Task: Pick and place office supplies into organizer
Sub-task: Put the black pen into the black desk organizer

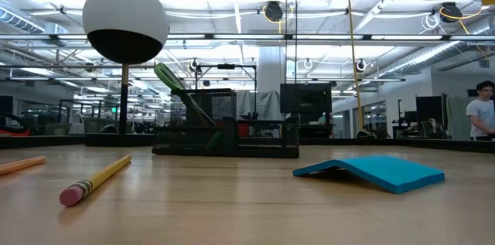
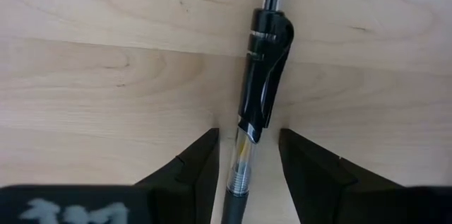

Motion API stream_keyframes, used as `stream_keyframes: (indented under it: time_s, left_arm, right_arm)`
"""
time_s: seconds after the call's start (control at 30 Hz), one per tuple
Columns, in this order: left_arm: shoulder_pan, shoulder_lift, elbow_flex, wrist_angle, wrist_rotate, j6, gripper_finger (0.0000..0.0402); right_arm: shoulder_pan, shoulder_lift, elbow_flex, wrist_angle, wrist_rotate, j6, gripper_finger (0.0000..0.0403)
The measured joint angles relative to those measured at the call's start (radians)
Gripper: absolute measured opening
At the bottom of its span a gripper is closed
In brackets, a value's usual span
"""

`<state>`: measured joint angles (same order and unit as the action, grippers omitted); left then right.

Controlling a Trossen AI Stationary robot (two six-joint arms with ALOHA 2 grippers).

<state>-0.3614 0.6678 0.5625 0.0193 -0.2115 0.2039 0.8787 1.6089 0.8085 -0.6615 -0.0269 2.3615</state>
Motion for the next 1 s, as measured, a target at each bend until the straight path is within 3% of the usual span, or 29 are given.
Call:
stream_keyframes:
  time_s: [0.83, 1.0]
  left_arm:
    - [0.0, 0.0, 0.0, 0.019, -0.001, 0.004, 0.0131]
    - [0.0, 0.0, 0.0, 0.021, -0.001, 0.004, 0.0131]
  right_arm:
    - [-0.027, 0.0, -0.033, -0.001, -0.058, -0.127, 0.0139]
    - [-0.039, 0.0, -0.044, 0.005, -0.066, -0.174, 0.0115]
